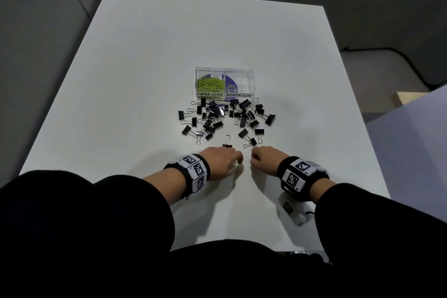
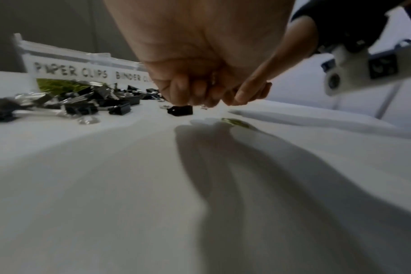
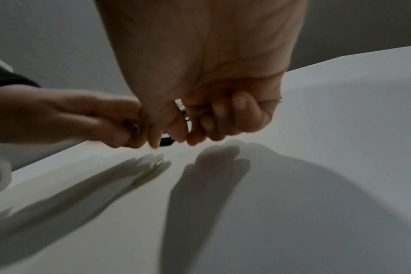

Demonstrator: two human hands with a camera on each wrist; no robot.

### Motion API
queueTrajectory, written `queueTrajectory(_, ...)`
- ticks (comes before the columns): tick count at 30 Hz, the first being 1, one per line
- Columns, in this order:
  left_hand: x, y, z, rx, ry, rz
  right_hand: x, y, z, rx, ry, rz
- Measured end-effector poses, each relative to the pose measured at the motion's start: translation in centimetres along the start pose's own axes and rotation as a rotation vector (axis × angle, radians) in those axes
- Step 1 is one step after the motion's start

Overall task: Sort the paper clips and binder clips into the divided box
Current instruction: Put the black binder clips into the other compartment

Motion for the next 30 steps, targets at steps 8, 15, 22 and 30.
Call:
queueTrajectory(8,-0.4,1.2,0.6,0.058,0.213,-0.114,-5.9,1.8,-0.1,-0.068,-0.015,0.013)
queueTrajectory(15,-3.3,0.3,-2.2,0.016,-0.063,-0.055,-11.0,4.6,-1.6,-0.169,0.117,0.338)
queueTrajectory(22,-13.5,0.8,-9.8,-0.184,-0.286,0.317,-15.0,8.7,-6.0,-0.27,0.266,0.566)
queueTrajectory(30,-16.7,5.5,-13.1,-0.219,-0.308,0.46,-14.2,12.0,-8.0,-0.32,0.332,0.476)
Point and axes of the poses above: each hand's wrist, its own y-axis towards the middle knuckle, its own x-axis out of the palm, z = x × y, the point moved 3 cm from there along y, towards the middle knuckle, and after that the axes turned 2 degrees about -z, right-handed, at the moved point
